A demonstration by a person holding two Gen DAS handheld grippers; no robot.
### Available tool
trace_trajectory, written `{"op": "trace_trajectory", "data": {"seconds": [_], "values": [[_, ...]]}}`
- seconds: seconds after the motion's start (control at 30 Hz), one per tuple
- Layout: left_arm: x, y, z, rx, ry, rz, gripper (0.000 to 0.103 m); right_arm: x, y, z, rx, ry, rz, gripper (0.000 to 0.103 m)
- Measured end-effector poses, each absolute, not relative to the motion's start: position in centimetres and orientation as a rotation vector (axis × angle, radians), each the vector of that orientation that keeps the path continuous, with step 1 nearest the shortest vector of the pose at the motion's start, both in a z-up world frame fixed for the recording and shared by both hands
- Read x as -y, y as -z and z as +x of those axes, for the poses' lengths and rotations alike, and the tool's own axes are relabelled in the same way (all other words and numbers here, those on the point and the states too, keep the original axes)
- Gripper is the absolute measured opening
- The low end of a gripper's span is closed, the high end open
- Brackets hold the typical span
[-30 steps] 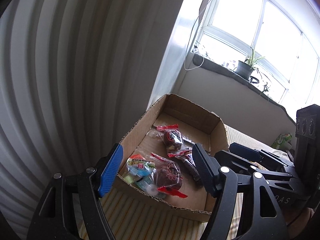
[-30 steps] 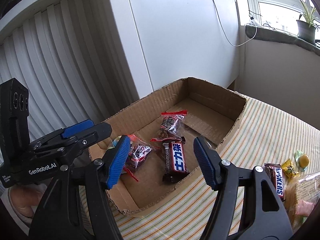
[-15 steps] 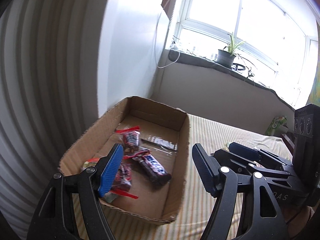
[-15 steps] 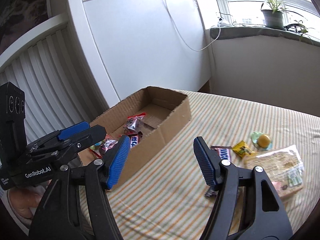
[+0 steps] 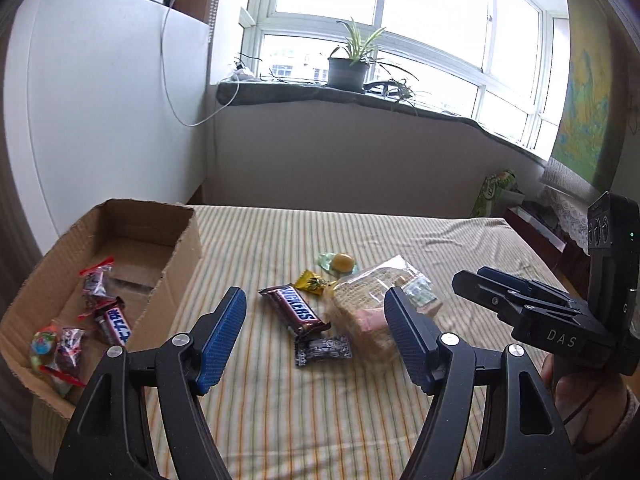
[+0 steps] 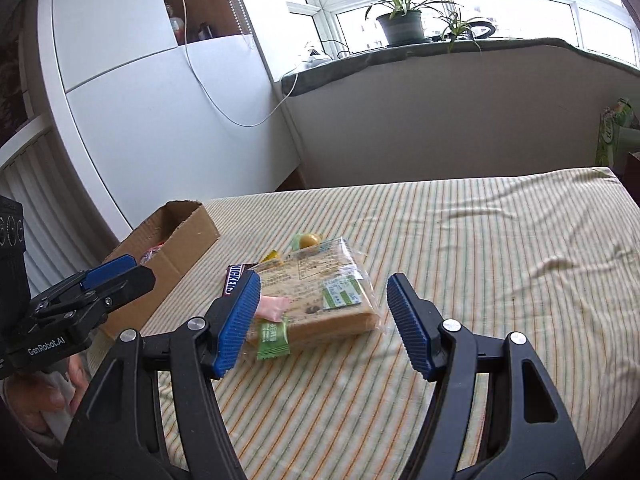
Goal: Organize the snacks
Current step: 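Move both tools back over the snacks beside the bread bag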
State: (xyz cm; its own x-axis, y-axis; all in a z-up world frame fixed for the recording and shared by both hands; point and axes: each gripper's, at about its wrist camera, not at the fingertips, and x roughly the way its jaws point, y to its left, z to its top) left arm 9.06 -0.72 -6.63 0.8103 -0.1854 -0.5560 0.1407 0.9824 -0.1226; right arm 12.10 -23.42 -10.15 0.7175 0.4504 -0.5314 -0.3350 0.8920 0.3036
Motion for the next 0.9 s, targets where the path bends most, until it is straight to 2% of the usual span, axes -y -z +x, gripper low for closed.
{"op": "trace_trajectory", "data": {"seconds": [0.4,0.9], "values": [[2.9,7.9,10.7,-0.652,0.234,-0.057,0.072,23.8,11.8,13.5,-0.686,-0.446,0.171,0.069],[1.6,14.7,10.9,-0.857,0.214,-0.108,0.071,18.8,15.1,12.3,-0.785,-0.595,0.059,0.069]]}}
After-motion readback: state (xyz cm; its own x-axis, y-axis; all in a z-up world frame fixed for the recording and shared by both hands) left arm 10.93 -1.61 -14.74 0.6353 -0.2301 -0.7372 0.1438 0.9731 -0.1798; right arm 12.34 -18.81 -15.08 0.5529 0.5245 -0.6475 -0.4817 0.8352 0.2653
